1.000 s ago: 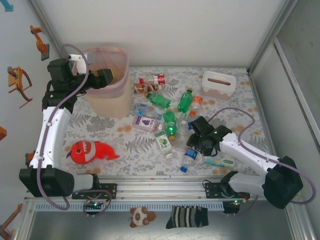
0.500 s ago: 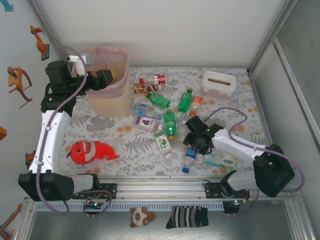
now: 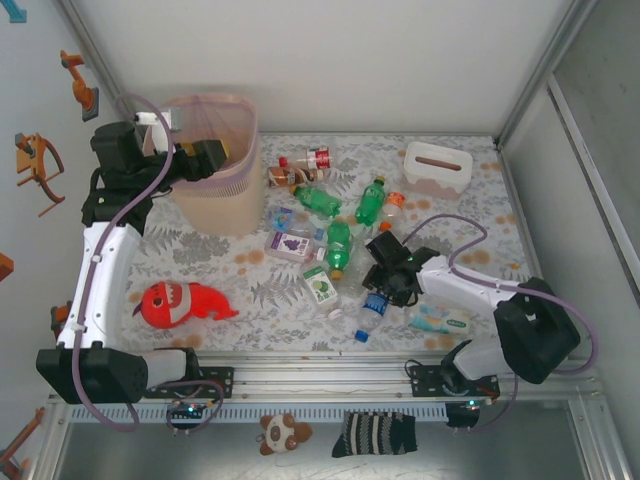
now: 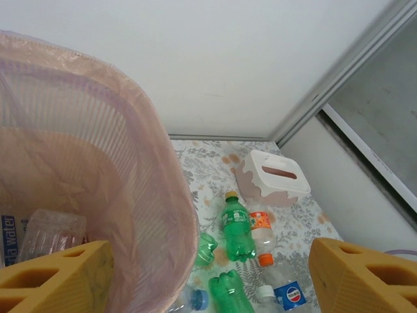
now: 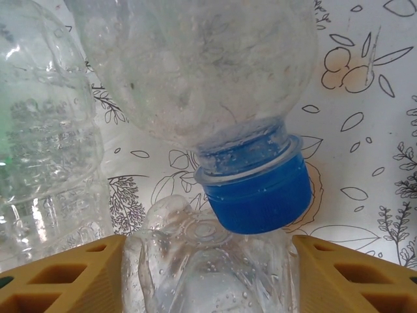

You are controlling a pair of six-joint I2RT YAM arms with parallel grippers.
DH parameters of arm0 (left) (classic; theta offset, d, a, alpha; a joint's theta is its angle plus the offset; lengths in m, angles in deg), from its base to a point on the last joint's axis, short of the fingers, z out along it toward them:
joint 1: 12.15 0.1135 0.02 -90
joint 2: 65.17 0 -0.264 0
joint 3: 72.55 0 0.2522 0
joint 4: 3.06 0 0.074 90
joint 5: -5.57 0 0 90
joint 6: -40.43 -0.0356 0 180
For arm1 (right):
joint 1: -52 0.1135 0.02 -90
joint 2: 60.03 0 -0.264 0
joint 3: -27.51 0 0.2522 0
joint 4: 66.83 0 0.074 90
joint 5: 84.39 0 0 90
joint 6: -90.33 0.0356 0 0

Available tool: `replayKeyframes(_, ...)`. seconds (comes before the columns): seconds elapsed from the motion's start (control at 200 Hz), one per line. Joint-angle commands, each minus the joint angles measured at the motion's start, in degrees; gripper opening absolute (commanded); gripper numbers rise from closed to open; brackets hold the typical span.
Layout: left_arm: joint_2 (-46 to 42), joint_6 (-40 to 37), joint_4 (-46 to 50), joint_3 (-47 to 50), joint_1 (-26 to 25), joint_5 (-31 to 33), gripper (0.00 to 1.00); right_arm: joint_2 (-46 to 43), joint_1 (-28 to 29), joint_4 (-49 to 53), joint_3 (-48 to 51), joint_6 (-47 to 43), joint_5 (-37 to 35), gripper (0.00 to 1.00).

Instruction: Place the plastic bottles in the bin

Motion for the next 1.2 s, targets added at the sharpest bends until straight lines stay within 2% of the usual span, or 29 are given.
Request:
replayKeyframes(0.0, -1.69, 1.54, -1.85, 1.34, 0.44, -1.47, 0.78, -2.18, 0.52, 4.15, -0.22, -1.01, -2.9, 0.58)
replayKeyframes(0.295, -4.42, 4.29, -5.97, 4.17, 0.26, -4.36, 0.78, -8.61, 0.5, 12.62, -8.07, -10.3, -11.38, 0.57)
replayKeyframes(0.466, -6.36, 4.85, -10.95, 7.5, -0.95, -6.87, 0.79, -13.25, 0.52, 10.16, -11.65, -17.98, -13.81, 0.56)
replayKeyframes(0.626, -7.34, 3.9, -14.3, 9.36, -4.45, -9.06, 0.79, -18.08, 0.52, 5.59, -14.49, -25.0, -13.84, 0.55)
replayKeyframes(0.991, -7.39, 0.61, -20.47, 10.12, -15.74, -12.44, 0.78, -22.02, 0.52, -3.5, -25.61, -38.69, -8.36, 0.52)
replayKeyframes(1.197, -6.67, -2.03, -24.39, 9.8, -23.46, -14.09, 0.81, -22.51, 0.51, -10.84, -29.38, -41.96, -0.54, 0.5)
